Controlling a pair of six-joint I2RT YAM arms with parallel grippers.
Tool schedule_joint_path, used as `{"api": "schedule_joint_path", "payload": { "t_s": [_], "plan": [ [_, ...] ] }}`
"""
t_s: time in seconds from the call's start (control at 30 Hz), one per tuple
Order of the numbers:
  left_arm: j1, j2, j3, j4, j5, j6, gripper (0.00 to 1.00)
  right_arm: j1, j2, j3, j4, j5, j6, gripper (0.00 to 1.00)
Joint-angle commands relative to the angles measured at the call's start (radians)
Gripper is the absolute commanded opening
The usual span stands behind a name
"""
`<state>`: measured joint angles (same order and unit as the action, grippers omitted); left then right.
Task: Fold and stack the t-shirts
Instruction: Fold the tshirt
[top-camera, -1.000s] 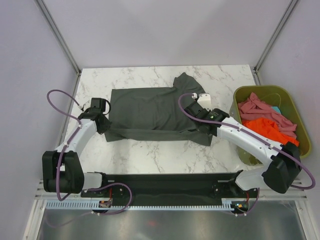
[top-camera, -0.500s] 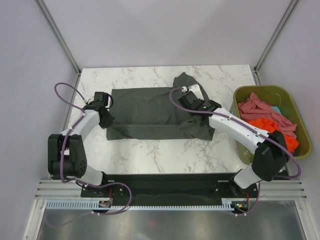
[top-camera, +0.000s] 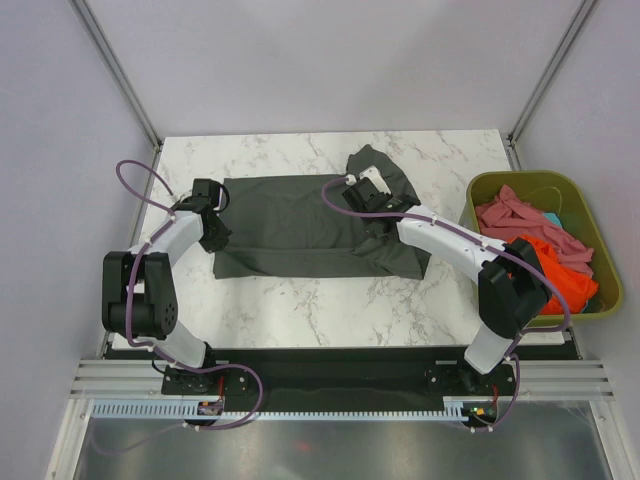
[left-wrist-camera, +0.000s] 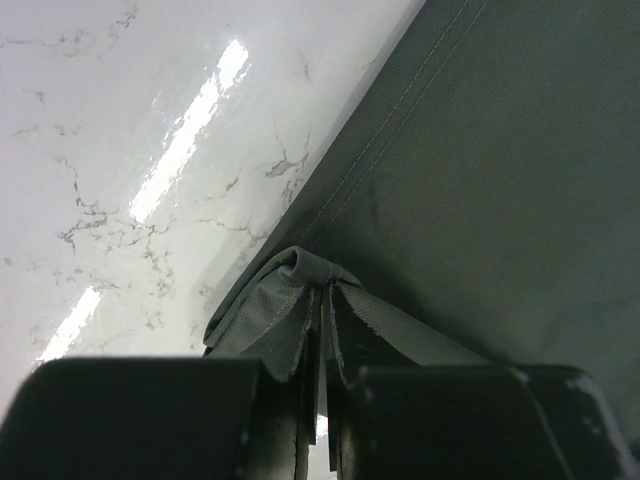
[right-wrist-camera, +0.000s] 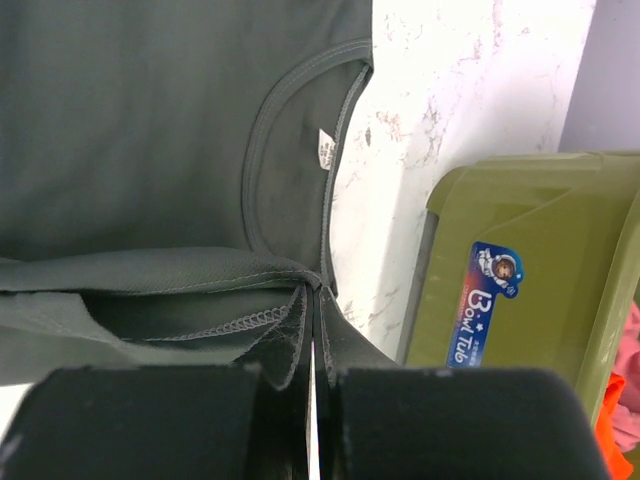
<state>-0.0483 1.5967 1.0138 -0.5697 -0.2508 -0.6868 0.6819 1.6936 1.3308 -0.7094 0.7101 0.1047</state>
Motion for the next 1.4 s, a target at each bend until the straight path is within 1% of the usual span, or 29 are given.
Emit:
{"api": "schedule_joint_path", "payload": {
  "t_s": [0.0, 0.3, 0.4, 0.63, 0.73, 0.83, 1.0, 1.17, 1.37],
  "plan": [
    [-0.010, 0.011, 0.051, 0.019, -0.005, 0.032, 0.08, -0.010, 0.020, 0.048, 0.025, 0.083, -0.050, 0.00],
    [-0.021, 0.042, 0.074, 0.018, -0.013, 0.030, 0.09, -0.024, 0.015, 0.061, 0.028, 0.141, -0.045, 0.00],
    [-0.031, 0.049, 0.083, 0.019, -0.016, 0.024, 0.10, -0.024, 0.008, 0.057, 0.056, 0.144, -0.063, 0.00],
    [-0.038, 0.075, 0.111, 0.016, -0.030, 0.024, 0.12, -0.027, 0.028, 0.057, 0.074, 0.141, -0.089, 0.00],
    [-0.036, 0.085, 0.123, 0.016, -0.045, 0.026, 0.13, -0.036, 0.031, 0.054, 0.090, 0.109, -0.097, 0.00],
    [-0.038, 0.095, 0.134, 0.016, -0.054, 0.029, 0.13, -0.041, 0.032, 0.054, 0.099, 0.086, -0.099, 0.00],
    [-0.038, 0.115, 0.140, 0.016, -0.070, 0.030, 0.12, -0.045, 0.044, 0.059, 0.102, 0.111, -0.123, 0.00],
    [-0.038, 0.129, 0.152, 0.014, -0.071, 0.030, 0.12, -0.047, 0.052, 0.064, 0.103, 0.103, -0.125, 0.00],
    [-0.038, 0.144, 0.170, 0.014, -0.085, 0.035, 0.13, -0.048, 0.075, 0.054, 0.152, 0.074, -0.154, 0.00]
  ]
}}
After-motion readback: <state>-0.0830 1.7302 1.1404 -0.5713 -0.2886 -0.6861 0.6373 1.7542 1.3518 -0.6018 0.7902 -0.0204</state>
